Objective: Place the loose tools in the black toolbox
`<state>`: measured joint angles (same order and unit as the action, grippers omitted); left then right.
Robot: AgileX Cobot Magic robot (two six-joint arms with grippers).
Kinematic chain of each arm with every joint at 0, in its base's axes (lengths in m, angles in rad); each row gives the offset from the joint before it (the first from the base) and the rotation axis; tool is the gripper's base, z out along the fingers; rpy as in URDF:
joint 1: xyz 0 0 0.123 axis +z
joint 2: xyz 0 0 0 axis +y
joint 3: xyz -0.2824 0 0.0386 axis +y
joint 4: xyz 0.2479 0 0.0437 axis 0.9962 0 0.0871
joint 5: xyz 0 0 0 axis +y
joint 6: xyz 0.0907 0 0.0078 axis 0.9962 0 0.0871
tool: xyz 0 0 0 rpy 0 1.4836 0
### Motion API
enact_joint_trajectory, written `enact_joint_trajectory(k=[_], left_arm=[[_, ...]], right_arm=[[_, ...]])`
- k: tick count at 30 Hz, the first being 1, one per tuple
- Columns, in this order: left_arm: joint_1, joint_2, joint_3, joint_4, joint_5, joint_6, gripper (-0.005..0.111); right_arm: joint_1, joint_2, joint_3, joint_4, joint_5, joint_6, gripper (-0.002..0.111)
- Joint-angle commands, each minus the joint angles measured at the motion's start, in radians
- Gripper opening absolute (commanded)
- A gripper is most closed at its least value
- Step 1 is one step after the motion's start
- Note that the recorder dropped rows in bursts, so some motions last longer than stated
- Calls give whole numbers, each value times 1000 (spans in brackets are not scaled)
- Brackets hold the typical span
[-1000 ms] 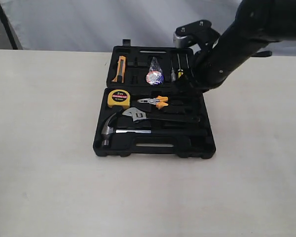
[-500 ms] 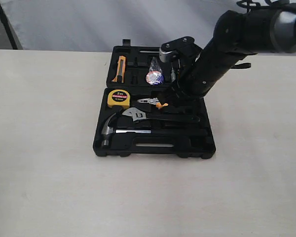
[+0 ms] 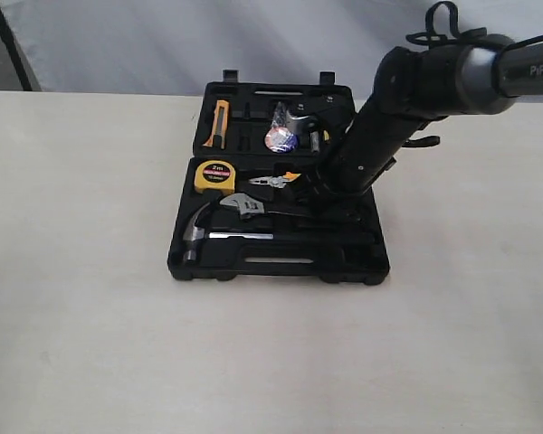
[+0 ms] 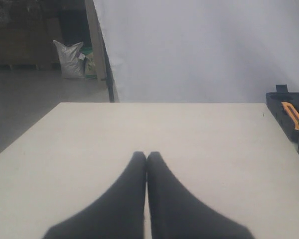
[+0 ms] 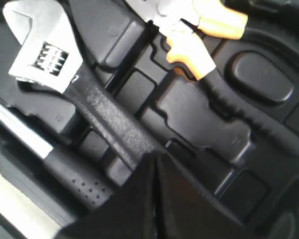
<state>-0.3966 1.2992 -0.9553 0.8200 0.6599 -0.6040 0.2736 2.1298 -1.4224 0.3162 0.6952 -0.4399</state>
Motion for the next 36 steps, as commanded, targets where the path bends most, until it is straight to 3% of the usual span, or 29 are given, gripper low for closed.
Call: enact_joint_trajectory(k=[1, 12, 21, 25, 36], left_arm=[[3, -8, 9, -14, -17, -10, 1], [3, -8, 9, -14, -17, -10, 1], [3, -8, 9, -14, -17, -10, 1], [3, -8, 9, -14, -17, -10, 1], [3, -8, 9, -14, -17, -10, 1]], right_arm=[[0, 55, 27, -62, -17, -2, 0], [11, -155, 12, -55, -3, -2, 0], [106, -50, 12, -62, 42, -56, 0], [79, -6, 12, -148, -21, 58, 0], [66, -133, 12, -144, -44, 63, 0]])
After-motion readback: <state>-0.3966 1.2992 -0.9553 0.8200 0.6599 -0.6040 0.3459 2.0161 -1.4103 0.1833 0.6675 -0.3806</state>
